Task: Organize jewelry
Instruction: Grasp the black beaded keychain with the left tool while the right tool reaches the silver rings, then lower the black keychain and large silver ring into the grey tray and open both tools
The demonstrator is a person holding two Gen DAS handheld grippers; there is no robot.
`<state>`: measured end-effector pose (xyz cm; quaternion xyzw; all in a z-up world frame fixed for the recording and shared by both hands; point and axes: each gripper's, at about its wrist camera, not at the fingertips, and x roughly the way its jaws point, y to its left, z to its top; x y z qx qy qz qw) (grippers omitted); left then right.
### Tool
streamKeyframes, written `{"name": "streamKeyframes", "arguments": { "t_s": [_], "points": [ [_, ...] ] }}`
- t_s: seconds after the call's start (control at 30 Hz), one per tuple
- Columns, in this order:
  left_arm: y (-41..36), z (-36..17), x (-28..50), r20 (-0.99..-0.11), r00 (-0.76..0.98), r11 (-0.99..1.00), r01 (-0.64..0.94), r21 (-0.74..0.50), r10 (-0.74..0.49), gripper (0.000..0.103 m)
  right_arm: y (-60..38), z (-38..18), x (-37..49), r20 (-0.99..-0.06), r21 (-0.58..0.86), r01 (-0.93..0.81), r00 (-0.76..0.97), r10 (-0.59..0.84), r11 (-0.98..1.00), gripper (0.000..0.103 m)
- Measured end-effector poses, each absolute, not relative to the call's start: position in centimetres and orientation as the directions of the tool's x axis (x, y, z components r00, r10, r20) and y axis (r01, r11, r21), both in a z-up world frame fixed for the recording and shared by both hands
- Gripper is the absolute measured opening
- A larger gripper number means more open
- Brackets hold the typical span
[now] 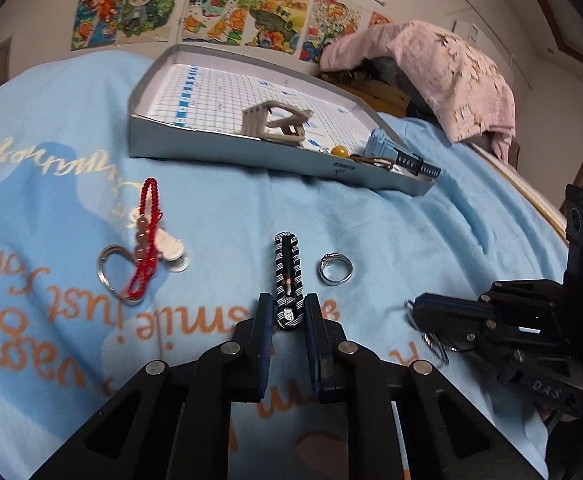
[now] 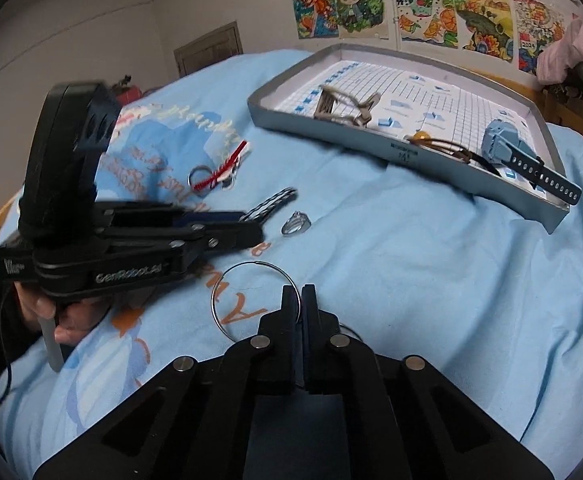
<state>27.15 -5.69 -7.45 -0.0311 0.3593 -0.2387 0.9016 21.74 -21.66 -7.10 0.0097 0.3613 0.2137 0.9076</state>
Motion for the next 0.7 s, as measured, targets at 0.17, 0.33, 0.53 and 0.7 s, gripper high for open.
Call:
{"name": "streamKeyframes", "arguments": {
  "t_s": [0.17, 0.33, 0.53, 0.7],
  "points": [
    [-4.8, -6.2, 26.0, -0.595, 0.670, 0.894, 0.380, -0.238, -0.443, 0.014, -22.3, -6.2, 21.5, -0.606, 0.182, -0.356, 0.694, 0.389, 0.917, 0.003],
    [-5.1, -3.5, 26.1, -0.555, 0.704, 0.895, 0.388, -0.222, -0.443, 0.014, -23.6, -4.6, 21.8, -0.530, 0.197, -0.322, 0.759, 0.377, 0.926, 0.003],
    [-4.8, 0.6, 29.1, -0.497, 0.772, 0.918, 0.321, -0.235, -0.397, 0.014, -25.0, -1.9, 25.0, -0.437, 0.202, -0.289, 0.828, 0.351, 0.936, 0.003],
    [-5.0, 2.3, 34.9, -0.504, 0.794, 0.940, 0.269, -0.208, -0.339, 0.014, -26.3, 0.0, 28.7, -0.363, 0.199, -0.235, 0.884, 0.294, 0.952, 0.003]
  ]
}}
